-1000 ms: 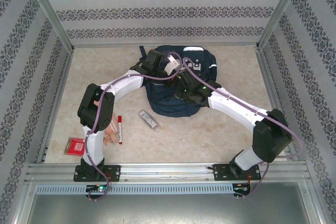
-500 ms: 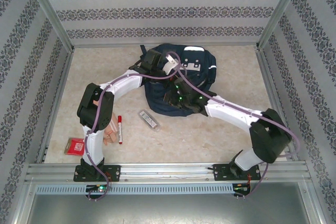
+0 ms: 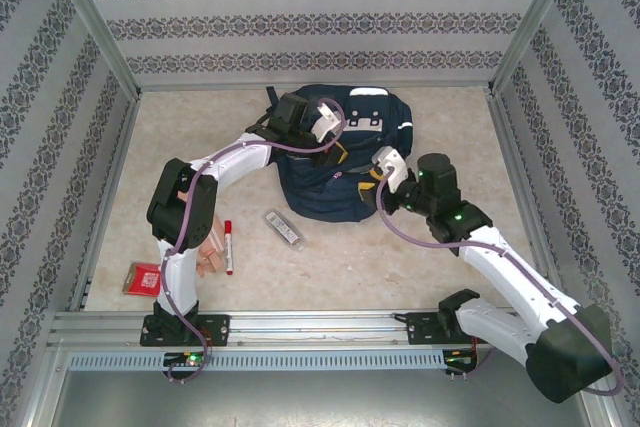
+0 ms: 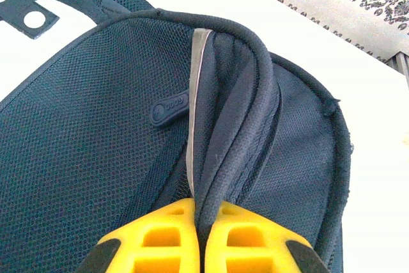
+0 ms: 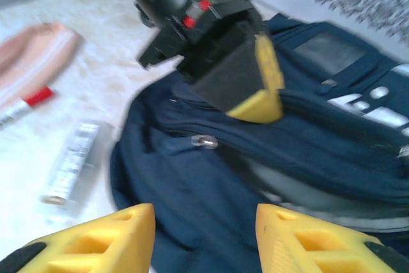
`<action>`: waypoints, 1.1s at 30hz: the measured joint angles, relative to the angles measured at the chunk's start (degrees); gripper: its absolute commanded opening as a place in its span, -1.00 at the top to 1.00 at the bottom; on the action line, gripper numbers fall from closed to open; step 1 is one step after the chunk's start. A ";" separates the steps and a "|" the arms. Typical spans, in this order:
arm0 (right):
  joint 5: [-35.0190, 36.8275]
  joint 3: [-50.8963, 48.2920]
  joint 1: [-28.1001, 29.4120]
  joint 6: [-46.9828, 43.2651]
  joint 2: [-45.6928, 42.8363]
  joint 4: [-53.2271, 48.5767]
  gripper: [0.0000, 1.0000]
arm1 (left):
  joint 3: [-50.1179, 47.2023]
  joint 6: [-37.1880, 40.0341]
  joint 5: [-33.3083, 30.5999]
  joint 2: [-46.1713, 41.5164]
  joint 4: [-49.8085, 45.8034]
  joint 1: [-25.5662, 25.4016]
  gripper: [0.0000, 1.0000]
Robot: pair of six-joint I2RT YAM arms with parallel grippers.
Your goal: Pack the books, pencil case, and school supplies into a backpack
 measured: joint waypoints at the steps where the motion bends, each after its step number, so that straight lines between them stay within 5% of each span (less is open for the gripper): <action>1: -0.96 0.00 -1.68 -4.66 0.42 0.09 0.03 | 0.00 0.33 0.02 0.00 -0.02 0.00 1.00; 10: -9.29 2.75 -7.72 -35.69 10.93 1.57 0.02 | 0.00 1.92 0.57 0.00 -0.07 -0.04 1.00; 21: -8.74 7.54 -5.31 -50.66 20.39 7.85 0.03 | 0.00 1.88 1.51 0.02 -0.04 -0.35 1.00; 25: -7.32 7.54 -4.92 -54.47 22.67 8.07 0.15 | 0.00 1.88 1.51 0.00 -0.04 -0.55 1.00; 28: -5.60 7.54 -4.11 -57.00 23.47 9.11 0.50 | 0.00 1.88 1.49 0.00 -0.04 -0.63 1.00; 33: -4.20 7.54 -3.06 -57.81 23.78 10.95 1.00 | -0.15 0.61 1.57 -0.33 0.00 -0.63 0.21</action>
